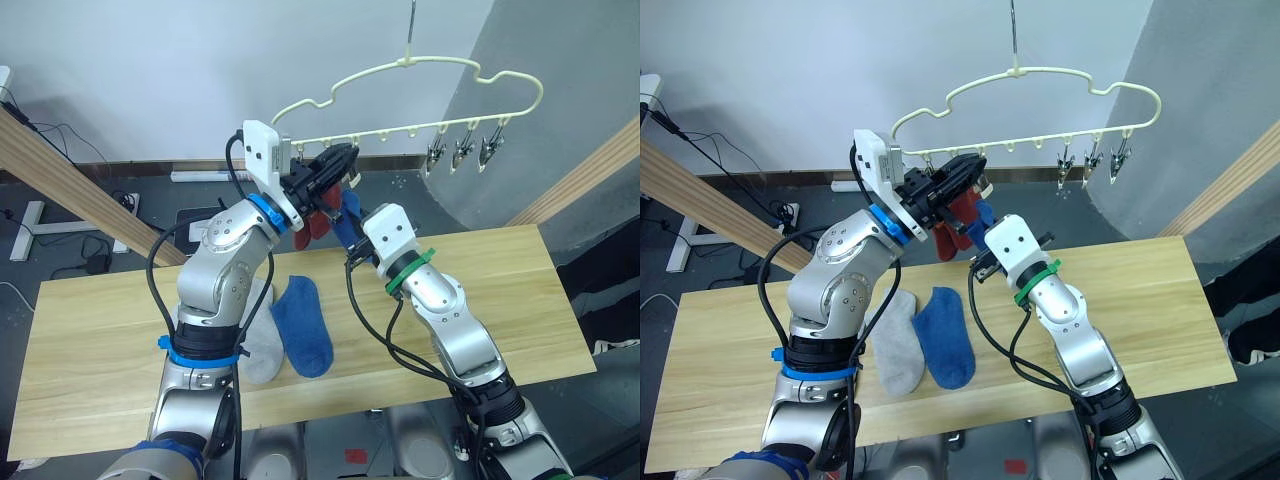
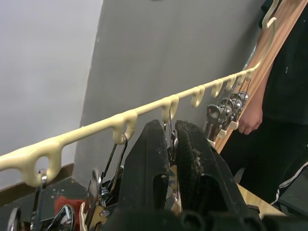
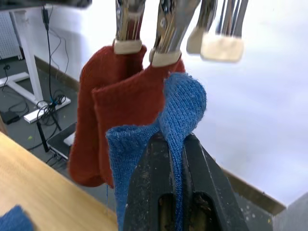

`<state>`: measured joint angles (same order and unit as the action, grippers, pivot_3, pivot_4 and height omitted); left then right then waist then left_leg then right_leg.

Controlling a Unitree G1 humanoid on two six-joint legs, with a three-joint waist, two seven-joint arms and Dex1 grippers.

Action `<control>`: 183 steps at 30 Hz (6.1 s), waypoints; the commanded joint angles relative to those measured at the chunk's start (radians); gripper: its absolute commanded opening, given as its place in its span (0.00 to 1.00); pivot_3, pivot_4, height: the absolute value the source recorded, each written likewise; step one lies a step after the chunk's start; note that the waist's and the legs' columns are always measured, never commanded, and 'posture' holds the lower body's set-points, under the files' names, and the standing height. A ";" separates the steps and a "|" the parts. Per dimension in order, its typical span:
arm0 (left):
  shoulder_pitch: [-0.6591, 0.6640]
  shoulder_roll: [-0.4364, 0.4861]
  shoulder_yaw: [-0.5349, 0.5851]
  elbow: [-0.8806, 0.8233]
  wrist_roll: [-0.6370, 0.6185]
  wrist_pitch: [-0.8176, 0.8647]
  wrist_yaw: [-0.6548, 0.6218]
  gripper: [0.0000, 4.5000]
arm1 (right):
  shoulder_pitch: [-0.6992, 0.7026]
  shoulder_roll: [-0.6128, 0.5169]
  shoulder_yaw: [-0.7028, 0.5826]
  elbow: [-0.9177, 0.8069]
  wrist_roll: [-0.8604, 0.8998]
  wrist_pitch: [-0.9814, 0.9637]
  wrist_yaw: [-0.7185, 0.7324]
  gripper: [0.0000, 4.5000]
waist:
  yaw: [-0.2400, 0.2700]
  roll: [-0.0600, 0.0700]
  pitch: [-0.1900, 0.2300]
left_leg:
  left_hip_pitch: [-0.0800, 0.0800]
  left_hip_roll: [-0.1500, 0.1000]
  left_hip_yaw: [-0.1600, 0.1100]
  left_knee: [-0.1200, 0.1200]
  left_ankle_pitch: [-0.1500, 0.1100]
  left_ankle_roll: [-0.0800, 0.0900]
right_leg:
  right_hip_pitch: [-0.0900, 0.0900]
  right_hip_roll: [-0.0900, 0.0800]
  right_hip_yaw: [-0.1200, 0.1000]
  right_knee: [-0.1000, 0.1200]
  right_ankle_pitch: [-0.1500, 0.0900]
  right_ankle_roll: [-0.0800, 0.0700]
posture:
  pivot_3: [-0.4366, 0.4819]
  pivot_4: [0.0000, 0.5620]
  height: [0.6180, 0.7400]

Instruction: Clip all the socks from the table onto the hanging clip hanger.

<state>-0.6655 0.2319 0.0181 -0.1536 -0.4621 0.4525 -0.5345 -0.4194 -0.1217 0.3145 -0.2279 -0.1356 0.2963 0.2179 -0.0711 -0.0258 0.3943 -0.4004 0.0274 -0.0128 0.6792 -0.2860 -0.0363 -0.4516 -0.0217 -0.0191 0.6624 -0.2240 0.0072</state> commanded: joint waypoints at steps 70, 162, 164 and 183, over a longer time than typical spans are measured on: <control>0.114 0.140 0.011 -0.163 -0.005 0.004 -0.069 0.60 | 0.047 0.032 -0.056 -0.067 0.038 0.063 0.036 0.48 | -0.012 0.000 0.000 | -0.001 0.001 0.003 0.000 0.000 0.000 | -0.003 -0.001 0.004 0.001 0.001 -0.001 | 0.30 0.70 1.00; 0.252 0.386 0.022 -0.322 -0.151 -0.066 -0.369 0.60 | -0.159 0.003 -0.359 -0.246 0.301 0.344 -0.089 0.79 | 0.020 0.000 0.000 | 0.000 0.002 0.008 -0.002 0.000 -0.001 | -0.005 0.000 0.008 0.000 -0.002 0.003 | 0.41 0.72 1.00; 0.256 0.385 0.018 -0.324 -0.149 -0.069 -0.366 0.60 | -0.160 0.003 -0.361 -0.245 0.302 0.343 -0.090 0.79 | 0.020 0.000 0.000 | 0.000 0.002 0.008 -0.002 0.000 -0.001 | -0.005 0.000 0.008 0.000 -0.002 0.003 | 0.41 0.72 1.00; 0.265 0.382 -0.003 -0.338 -0.147 -0.069 -0.349 0.60 | -0.165 0.032 -0.367 -0.272 0.334 0.377 -0.119 0.79 | 0.020 0.000 0.000 | 0.000 0.002 0.008 -0.002 0.000 -0.001 | -0.005 0.000 0.008 0.000 -0.002 0.003 | 0.40 0.71 1.00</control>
<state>-0.4027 0.6196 0.0225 -0.4407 -0.6058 0.3905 -0.8840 -0.5714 -0.0965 -0.0473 -0.4452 0.1803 0.6747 0.1068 -0.0512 -0.0256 0.3943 -0.4007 0.0291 -0.0048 0.6773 -0.2857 -0.0370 -0.4570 -0.0219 -0.0112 0.6627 -0.2258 0.0107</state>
